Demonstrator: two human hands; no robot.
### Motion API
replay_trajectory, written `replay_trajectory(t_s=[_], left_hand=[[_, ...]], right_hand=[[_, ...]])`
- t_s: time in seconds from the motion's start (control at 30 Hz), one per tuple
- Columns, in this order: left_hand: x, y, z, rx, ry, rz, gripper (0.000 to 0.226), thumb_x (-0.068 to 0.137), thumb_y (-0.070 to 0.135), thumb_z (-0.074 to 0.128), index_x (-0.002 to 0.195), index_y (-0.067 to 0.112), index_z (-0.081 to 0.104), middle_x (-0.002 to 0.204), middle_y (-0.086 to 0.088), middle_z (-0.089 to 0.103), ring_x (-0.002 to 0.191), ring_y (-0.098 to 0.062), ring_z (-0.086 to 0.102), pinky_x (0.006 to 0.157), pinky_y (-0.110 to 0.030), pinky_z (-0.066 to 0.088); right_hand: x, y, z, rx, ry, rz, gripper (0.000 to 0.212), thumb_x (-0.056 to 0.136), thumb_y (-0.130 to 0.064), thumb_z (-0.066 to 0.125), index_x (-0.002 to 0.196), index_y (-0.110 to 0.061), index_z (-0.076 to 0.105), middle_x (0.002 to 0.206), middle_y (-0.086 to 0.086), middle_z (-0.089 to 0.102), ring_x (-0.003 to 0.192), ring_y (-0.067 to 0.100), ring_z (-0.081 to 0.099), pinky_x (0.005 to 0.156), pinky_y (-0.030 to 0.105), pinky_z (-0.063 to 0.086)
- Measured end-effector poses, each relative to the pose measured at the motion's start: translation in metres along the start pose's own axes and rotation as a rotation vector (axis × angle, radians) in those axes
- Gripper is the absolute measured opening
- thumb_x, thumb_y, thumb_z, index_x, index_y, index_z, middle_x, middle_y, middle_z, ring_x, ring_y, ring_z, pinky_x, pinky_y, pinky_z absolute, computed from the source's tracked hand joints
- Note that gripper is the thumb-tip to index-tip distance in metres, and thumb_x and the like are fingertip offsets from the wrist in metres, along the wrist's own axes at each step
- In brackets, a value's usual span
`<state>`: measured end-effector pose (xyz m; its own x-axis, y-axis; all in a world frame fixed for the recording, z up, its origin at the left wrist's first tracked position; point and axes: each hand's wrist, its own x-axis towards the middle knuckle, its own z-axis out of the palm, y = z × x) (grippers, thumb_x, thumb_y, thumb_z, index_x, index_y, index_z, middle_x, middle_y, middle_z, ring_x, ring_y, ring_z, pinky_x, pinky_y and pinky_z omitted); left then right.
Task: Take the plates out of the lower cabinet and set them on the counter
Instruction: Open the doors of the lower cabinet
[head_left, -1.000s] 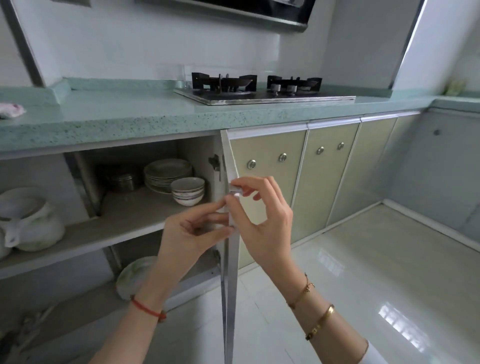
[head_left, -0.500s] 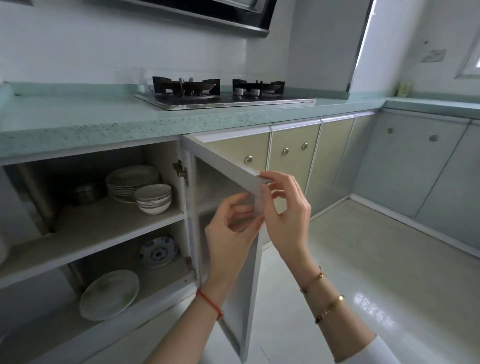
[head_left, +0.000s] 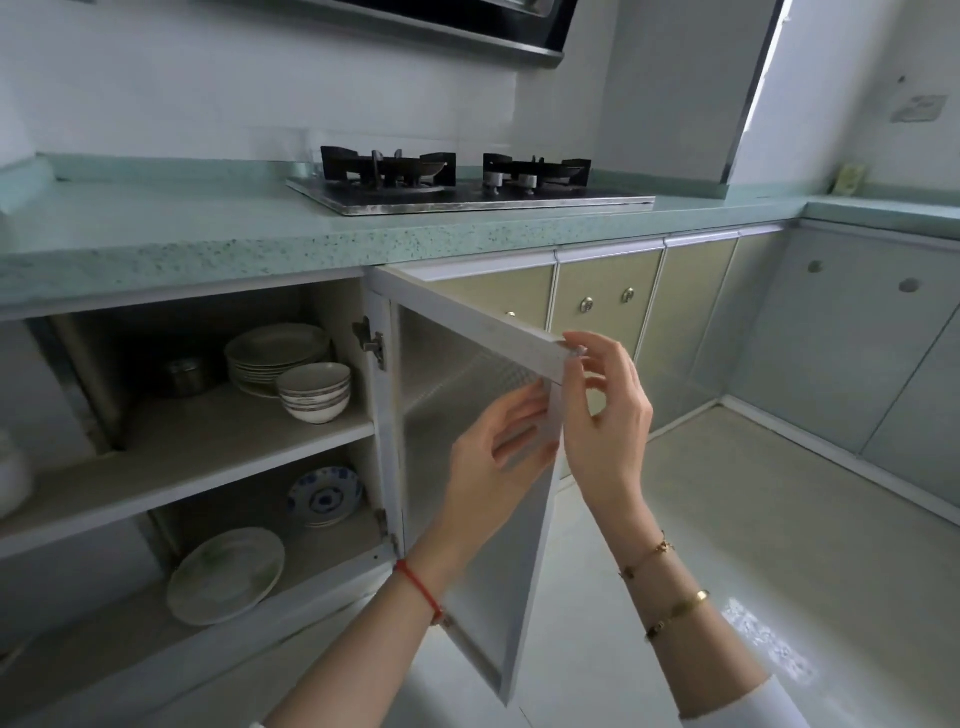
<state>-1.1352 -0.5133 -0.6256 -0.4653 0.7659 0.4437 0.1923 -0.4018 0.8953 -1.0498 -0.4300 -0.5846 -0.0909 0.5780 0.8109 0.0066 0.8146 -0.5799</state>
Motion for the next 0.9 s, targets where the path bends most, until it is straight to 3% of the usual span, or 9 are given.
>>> replay_trajectory(t_s=[0.13, 0.27, 0.4, 0.5, 0.67, 0.9], left_hand=[[-0.002, 0.014, -0.032, 0.103, 0.024, 0.015, 0.049, 0.091, 0.011, 0.070, 0.138, 0.017, 0.056, 0.135, 0.005, 0.065, 0.126, -0.010, 0.061, 0.109, -0.036, 0.048], [-0.005, 0.039, -0.081, 0.185, 0.147, 0.075, 0.044, 0.092, 0.006, 0.067, 0.135, 0.015, 0.058, 0.131, 0.003, 0.066, 0.121, -0.008, 0.063, 0.104, -0.027, 0.050], [-0.015, 0.062, -0.137, 0.254, 0.246, 0.107, 0.041, 0.094, 0.005, 0.064, 0.134, 0.012, 0.059, 0.126, -0.002, 0.069, 0.118, -0.013, 0.065, 0.099, -0.023, 0.051], [-0.024, 0.069, -0.183, 0.325, 0.329, 0.134, 0.038, 0.095, 0.010, 0.065, 0.132, 0.013, 0.060, 0.124, -0.002, 0.070, 0.118, -0.013, 0.065, 0.097, -0.019, 0.050], [-0.043, 0.031, -0.255, 0.403, 0.500, 0.047, 0.033, 0.095, 0.015, 0.065, 0.127, 0.022, 0.065, 0.121, 0.005, 0.071, 0.117, -0.010, 0.065, 0.101, -0.026, 0.051], [-0.070, -0.076, -0.339, 0.453, 0.676, -0.167, 0.029, 0.092, 0.008, 0.068, 0.120, 0.015, 0.067, 0.114, 0.001, 0.072, 0.105, -0.007, 0.068, 0.095, -0.022, 0.053]], right_hand=[[-0.003, -0.011, 0.012, -0.133, 0.111, -0.120, 0.027, 0.093, -0.011, 0.055, 0.119, -0.011, 0.064, 0.116, 0.007, 0.057, 0.108, 0.022, 0.051, 0.098, 0.021, 0.035], [-0.009, -0.034, 0.035, -0.106, 0.091, -0.248, 0.025, 0.094, -0.014, 0.055, 0.117, -0.011, 0.064, 0.113, 0.005, 0.060, 0.107, 0.021, 0.052, 0.096, 0.032, 0.040], [-0.021, -0.054, 0.069, 0.024, 0.001, -0.313, 0.024, 0.095, -0.012, 0.053, 0.115, -0.006, 0.065, 0.110, 0.005, 0.063, 0.103, 0.021, 0.055, 0.094, 0.029, 0.042], [-0.036, -0.059, 0.104, 0.195, -0.171, -0.205, 0.023, 0.096, -0.013, 0.054, 0.116, -0.006, 0.064, 0.108, 0.002, 0.062, 0.099, 0.017, 0.057, 0.089, 0.018, 0.044], [-0.084, -0.038, 0.180, 0.355, -0.492, 0.146, 0.022, 0.098, -0.018, 0.055, 0.118, -0.015, 0.062, 0.109, -0.003, 0.063, 0.101, 0.007, 0.060, 0.085, 0.015, 0.047], [-0.165, 0.023, 0.283, 0.280, -0.647, 0.334, 0.022, 0.097, -0.019, 0.057, 0.117, -0.013, 0.064, 0.104, -0.002, 0.065, 0.089, -0.001, 0.060, 0.077, 0.004, 0.043]])
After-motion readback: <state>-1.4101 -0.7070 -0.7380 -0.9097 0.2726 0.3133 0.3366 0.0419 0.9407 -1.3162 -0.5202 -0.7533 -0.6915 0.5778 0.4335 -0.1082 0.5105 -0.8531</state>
